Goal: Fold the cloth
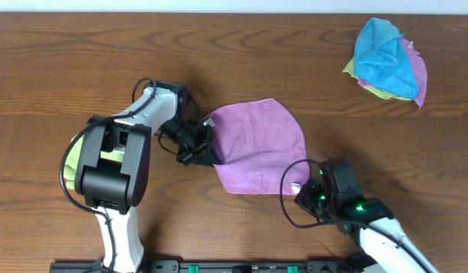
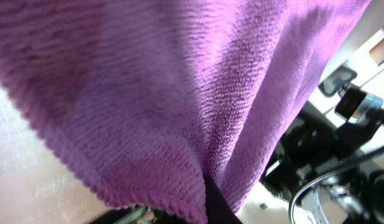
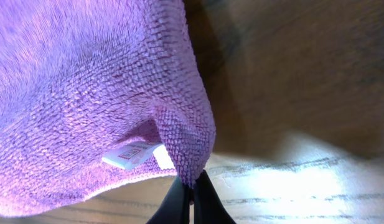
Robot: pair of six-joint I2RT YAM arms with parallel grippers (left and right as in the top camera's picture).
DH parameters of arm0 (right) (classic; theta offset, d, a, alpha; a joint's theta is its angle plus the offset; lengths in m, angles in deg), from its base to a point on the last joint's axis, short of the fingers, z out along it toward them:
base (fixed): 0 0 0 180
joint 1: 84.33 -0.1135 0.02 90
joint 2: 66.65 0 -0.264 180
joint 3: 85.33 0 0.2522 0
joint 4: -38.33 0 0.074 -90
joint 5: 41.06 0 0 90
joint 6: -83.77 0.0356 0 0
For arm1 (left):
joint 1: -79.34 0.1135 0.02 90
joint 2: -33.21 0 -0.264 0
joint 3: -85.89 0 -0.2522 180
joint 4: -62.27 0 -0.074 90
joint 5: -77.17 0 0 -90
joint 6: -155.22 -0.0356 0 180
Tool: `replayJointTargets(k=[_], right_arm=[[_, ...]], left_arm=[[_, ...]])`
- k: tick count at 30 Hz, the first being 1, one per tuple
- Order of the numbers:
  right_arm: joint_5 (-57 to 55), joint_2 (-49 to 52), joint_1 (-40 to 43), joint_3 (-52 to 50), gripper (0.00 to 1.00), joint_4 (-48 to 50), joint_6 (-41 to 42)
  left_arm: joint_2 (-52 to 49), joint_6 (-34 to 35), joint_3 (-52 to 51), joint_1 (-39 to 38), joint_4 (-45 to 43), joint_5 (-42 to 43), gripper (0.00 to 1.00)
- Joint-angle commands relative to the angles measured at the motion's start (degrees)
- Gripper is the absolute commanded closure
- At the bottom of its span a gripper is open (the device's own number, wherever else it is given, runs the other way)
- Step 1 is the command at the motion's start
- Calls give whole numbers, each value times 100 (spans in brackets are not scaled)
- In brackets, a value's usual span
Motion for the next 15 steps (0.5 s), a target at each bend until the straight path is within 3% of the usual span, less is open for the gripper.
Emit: replayJointTargets(k=[1,9,15], right_arm=[[-68,-162,42,-46,99,-133,-114],[-66,-197,42,-42,99,-310,-186],[-63,-197,42,-15,99,-310,-223]], left_arm=[[-81,-581,9,9,286,-24,94],[-81,-1165,9,13,1073,-706,93],[-81,-1606,9,20,1823,-1237,75]])
